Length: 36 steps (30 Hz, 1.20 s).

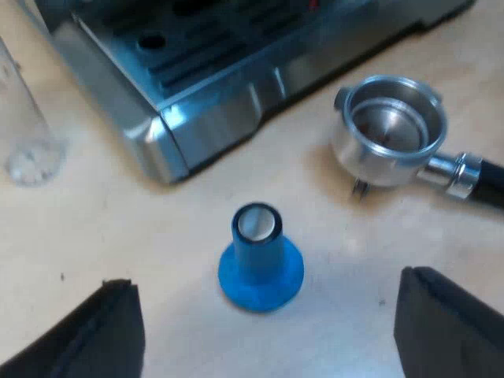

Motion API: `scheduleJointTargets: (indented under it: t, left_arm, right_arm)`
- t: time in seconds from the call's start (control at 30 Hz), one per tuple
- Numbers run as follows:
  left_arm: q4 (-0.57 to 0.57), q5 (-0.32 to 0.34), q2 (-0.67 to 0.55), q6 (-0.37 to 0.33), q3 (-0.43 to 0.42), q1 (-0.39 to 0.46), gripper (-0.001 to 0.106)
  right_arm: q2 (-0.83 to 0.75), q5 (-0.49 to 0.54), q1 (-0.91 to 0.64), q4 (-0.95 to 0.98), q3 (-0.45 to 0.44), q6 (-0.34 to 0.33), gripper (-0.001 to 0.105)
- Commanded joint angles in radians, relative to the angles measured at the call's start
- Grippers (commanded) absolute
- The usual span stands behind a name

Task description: Grind coffee beans and then tamp

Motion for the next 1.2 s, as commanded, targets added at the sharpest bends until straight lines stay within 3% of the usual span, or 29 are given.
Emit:
scheduleJointTargets:
  t: [0.03, 0.3, 0.9, 1.2]
  left_arm:
    - [-0.016, -0.006, 0.067, -0.013, -0.017, -0.001, 0.067]
    - [-0.147, 0.054, 0.29, -0.013, -0.02, -0.001, 0.067]
    - [-0.385, 0.058, 0.603, -0.013, -0.02, -0.001, 0.067]
    - [-0.403, 0.058, 0.693, -0.013, -0.02, -0.001, 0.067]
  right_arm:
    - [-0.007, -0.01, 0.0, -0.014, -0.011, -0.017, 0.062]
    - [-0.007, -0.01, 0.0, -0.014, -0.011, -0.017, 0.062]
    - [-0.007, -0.01, 0.0, -0.014, -0.011, -0.017, 0.062]
    - [-0.007, -0.01, 0.0, -0.014, -0.011, -0.017, 0.062]
